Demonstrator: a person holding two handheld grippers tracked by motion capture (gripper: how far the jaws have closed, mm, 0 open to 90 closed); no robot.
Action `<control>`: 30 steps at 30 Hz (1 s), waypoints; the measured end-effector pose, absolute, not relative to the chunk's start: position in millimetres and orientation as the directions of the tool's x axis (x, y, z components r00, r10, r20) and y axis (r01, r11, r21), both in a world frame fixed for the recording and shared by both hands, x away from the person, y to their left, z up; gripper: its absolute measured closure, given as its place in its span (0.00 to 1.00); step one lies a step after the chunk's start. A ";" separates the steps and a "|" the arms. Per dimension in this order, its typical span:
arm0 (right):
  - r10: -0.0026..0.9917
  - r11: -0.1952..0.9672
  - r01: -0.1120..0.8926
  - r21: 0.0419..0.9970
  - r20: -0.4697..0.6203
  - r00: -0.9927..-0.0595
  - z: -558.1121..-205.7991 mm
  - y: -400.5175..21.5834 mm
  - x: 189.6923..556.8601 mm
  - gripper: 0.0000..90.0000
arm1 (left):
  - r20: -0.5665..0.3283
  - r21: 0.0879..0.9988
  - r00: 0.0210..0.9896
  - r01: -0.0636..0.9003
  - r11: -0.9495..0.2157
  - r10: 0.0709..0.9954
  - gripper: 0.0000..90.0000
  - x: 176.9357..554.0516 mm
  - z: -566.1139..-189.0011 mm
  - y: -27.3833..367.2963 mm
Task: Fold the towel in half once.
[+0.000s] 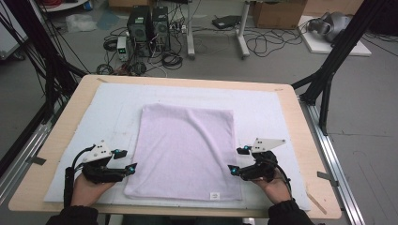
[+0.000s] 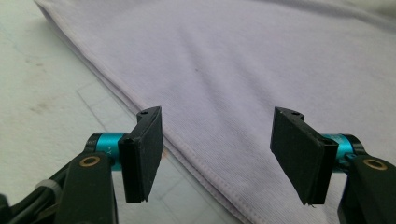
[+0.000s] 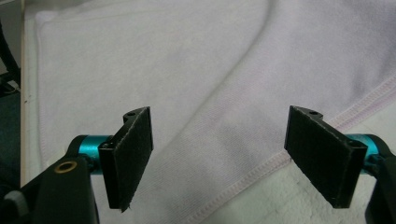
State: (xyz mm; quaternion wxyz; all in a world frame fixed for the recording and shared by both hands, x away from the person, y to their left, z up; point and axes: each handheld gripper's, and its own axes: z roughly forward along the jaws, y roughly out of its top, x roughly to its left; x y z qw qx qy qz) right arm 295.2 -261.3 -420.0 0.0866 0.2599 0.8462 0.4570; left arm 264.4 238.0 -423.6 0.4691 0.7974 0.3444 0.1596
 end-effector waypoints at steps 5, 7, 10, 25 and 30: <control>0.526 0.439 0.364 0.821 0.093 -0.845 -417.9 -257.8 299.0 0.24 | -0.064 0.864 0.700 0.396 -0.312 0.711 0.37 269.4 -422.7 237.9; 0.524 0.443 0.358 0.822 0.087 -0.847 -417.7 -256.3 300.8 0.24 | -0.060 0.861 0.704 0.395 -0.320 0.707 0.37 270.8 -423.4 235.6; 0.521 0.438 0.361 0.823 0.095 -0.848 -417.5 -253.9 302.5 0.24 | -0.060 0.860 0.712 0.392 -0.326 0.699 0.37 272.0 -423.3 232.1; 0.510 0.437 0.360 0.824 0.103 -0.854 -416.4 -246.2 310.2 0.23 | -0.049 0.862 0.728 0.377 -0.338 0.684 0.37 279.1 -423.0 224.6; 0.510 0.433 0.363 0.825 0.108 -0.854 -416.7 -246.4 312.4 0.23 | -0.047 0.864 0.729 0.372 -0.338 0.683 0.37 283.3 -421.4 222.9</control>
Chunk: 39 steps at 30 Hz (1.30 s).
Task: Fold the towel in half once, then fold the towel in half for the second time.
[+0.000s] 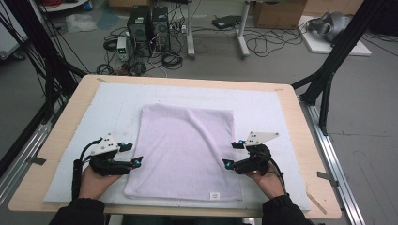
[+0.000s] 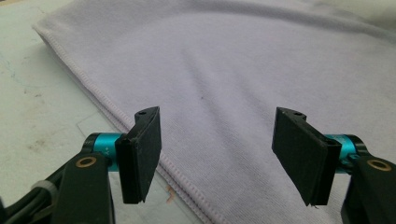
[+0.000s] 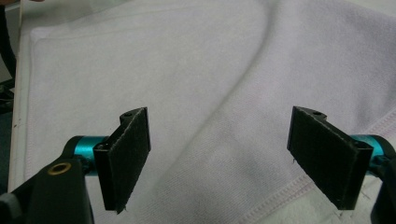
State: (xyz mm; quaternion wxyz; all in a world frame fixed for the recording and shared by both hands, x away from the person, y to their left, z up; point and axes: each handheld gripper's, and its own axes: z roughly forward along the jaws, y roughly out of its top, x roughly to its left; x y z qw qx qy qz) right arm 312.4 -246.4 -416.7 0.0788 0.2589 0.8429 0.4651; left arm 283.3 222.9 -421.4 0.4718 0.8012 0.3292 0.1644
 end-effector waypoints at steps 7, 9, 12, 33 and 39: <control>0.513 0.430 0.369 0.824 0.114 -0.851 -416.1 -246.5 317.6 0.22 | -0.037 0.864 0.735 0.364 -0.348 0.677 0.37 289.1 -418.3 220.6; 0.510 0.434 0.372 0.820 0.117 -0.852 -416.0 -246.2 321.1 0.22 | -0.032 0.863 0.735 0.362 -0.352 0.677 0.37 291.1 -416.8 219.3; 0.509 0.429 0.378 0.820 0.126 -0.851 -413.0 -245.6 329.2 0.21 | -0.023 0.864 0.736 0.355 -0.357 0.676 0.37 296.4 -412.3 218.0; 0.626 0.433 0.458 0.776 0.107 -0.772 -381.1 -251.5 448.2 0.31 | -0.039 0.836 0.653 0.437 -0.334 0.757 0.53 421.1 -382.0 233.4; 0.689 0.423 0.527 0.737 0.117 -0.715 -404.6 -261.5 469.1 0.35 | -0.080 0.792 0.614 0.518 -0.324 0.785 0.53 446.2 -405.0 231.6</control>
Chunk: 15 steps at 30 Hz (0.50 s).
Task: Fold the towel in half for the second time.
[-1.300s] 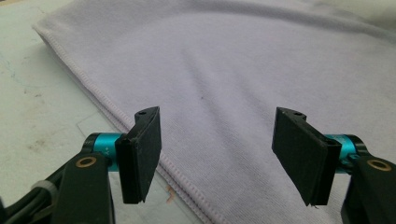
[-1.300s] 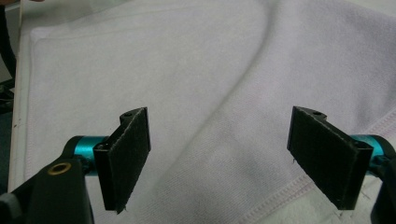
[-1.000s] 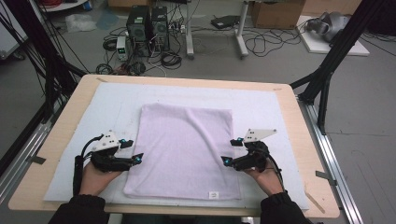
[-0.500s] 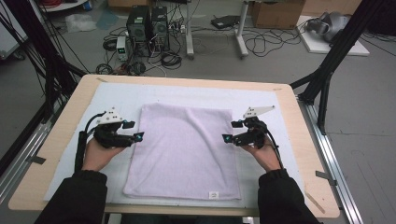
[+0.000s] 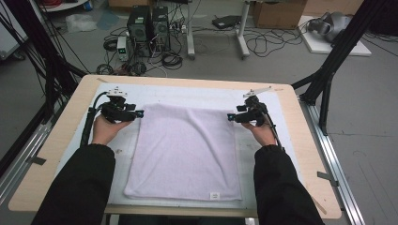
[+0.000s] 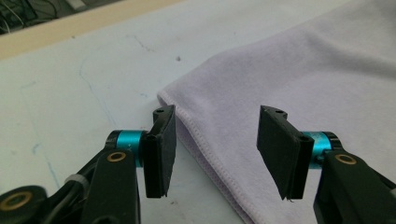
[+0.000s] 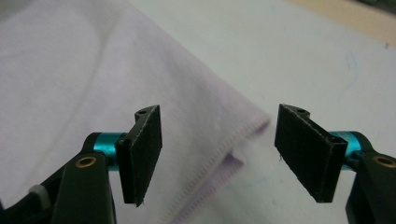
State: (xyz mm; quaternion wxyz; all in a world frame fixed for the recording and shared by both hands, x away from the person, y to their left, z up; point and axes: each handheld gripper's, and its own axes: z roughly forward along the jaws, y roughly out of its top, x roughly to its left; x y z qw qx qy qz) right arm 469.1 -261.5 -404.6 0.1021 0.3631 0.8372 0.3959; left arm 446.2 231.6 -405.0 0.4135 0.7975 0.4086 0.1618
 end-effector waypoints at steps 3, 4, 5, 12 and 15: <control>0.708 0.416 0.561 0.715 0.133 -0.694 -414.5 -266.2 474.2 0.35 | -0.068 0.776 0.584 0.541 -0.326 0.809 0.51 453.9 -417.0 228.9; 0.715 0.407 0.567 0.716 0.136 -0.685 -416.7 -267.9 476.0 0.35 | -0.070 0.772 0.577 0.548 -0.322 0.814 0.51 456.5 -420.3 228.5; 0.721 0.399 0.573 0.716 0.142 -0.679 -418.1 -269.1 477.3 0.35 | -0.087 0.770 0.570 0.558 -0.308 0.817 0.51 459.4 -422.7 228.7; 0.699 0.356 0.601 0.716 0.223 -0.680 -432.7 -264.9 485.9 0.68 | -0.157 0.758 0.553 0.598 -0.260 0.818 0.86 469.8 -435.7 218.6; 0.665 0.393 0.586 0.709 0.222 -0.713 -430.4 -261.0 483.4 0.91 | -0.155 0.764 0.562 0.590 -0.262 0.813 0.96 467.0 -432.7 218.2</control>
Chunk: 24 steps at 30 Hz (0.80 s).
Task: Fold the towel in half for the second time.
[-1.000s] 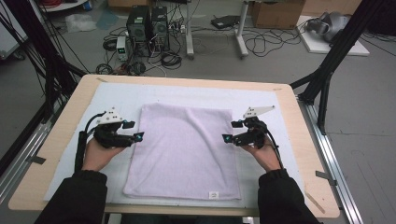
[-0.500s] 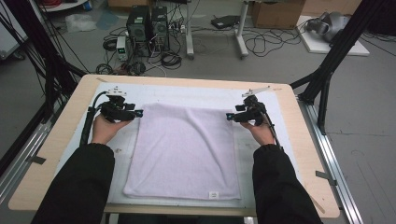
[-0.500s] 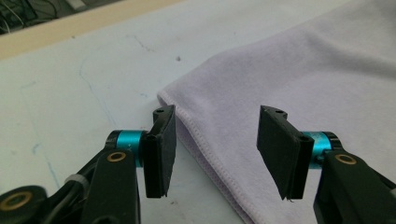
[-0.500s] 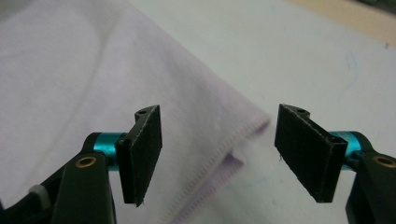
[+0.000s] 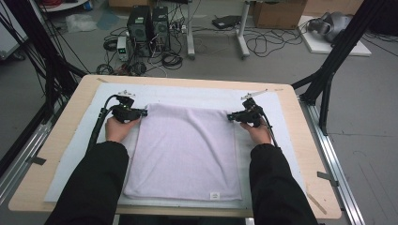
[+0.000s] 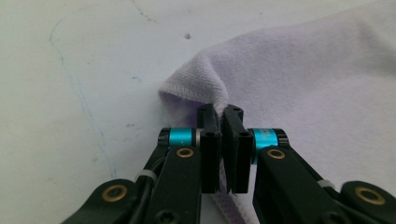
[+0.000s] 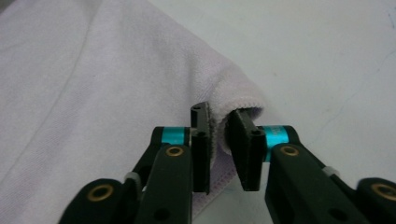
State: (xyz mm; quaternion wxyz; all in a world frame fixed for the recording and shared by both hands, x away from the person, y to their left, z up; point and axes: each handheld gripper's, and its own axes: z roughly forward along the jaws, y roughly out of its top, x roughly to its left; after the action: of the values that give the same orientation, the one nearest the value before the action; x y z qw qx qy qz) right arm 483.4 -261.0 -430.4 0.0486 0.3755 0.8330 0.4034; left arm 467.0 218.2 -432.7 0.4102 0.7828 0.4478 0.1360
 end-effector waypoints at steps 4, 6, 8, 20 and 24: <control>0.644 0.393 0.543 0.742 0.199 -0.739 -413.6 -262.7 474.5 0.92 | -0.136 0.798 0.593 0.540 -0.266 0.794 0.96 454.9 -415.9 221.1; 0.617 0.387 0.509 0.769 0.194 -0.762 -403.5 -263.9 465.5 0.92 | -0.118 0.822 0.614 0.502 -0.270 0.780 0.96 442.6 -407.7 222.9; 0.593 0.394 0.484 0.782 0.186 -0.783 -396.5 -263.6 452.9 0.91 | -0.124 0.827 0.627 0.493 -0.269 0.769 0.96 427.9 -405.1 224.8; 0.534 0.497 0.502 0.708 0.206 -0.820 -417.6 -285.6 376.1 0.71 | -0.110 0.770 0.725 0.495 -0.403 0.680 0.67 342.7 -430.8 243.1; 0.551 0.440 0.435 0.785 0.146 -0.822 -399.1 -286.0 370.1 0.64 | -0.106 0.801 0.718 0.471 -0.368 0.688 0.52 340.2 -415.8 249.5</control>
State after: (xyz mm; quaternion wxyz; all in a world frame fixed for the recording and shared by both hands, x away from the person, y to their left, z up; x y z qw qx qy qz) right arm 370.1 -286.0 -399.1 0.0655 0.2913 0.8461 0.4415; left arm 340.2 249.5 -415.8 0.4362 0.8177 0.3545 0.1242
